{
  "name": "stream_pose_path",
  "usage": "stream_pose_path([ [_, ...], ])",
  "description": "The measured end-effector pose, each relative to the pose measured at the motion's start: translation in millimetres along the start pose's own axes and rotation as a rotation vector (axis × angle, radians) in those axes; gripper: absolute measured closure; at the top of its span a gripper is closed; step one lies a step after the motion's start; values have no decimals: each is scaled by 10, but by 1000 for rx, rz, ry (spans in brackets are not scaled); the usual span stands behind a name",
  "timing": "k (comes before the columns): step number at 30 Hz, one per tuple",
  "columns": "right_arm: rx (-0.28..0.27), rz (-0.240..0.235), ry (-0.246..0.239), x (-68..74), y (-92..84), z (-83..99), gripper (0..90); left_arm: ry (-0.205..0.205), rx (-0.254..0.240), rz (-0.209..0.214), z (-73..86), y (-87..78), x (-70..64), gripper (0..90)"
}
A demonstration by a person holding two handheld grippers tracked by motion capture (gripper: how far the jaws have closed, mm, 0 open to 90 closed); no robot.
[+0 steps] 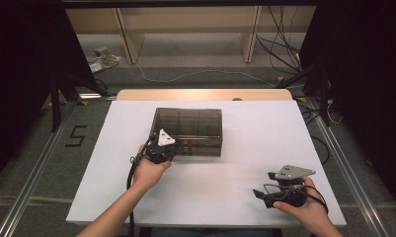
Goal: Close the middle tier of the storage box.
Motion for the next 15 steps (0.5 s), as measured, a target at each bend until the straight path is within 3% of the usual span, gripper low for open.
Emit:
stream_pose_path([
  [15, 2, 0, -1, 1, 3, -1, 166, 13, 8, -17, -7, 36, 19, 898],
])
Point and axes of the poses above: each handheld gripper's, and its own axes: y roughly forward along the jaws, z roughly out of its underside, x roughly to its left, the point moved 9 cm from there along y, roughly forward along the jaws, and after that the axes turned 6 degrees about -z, right-handed, at the moved point
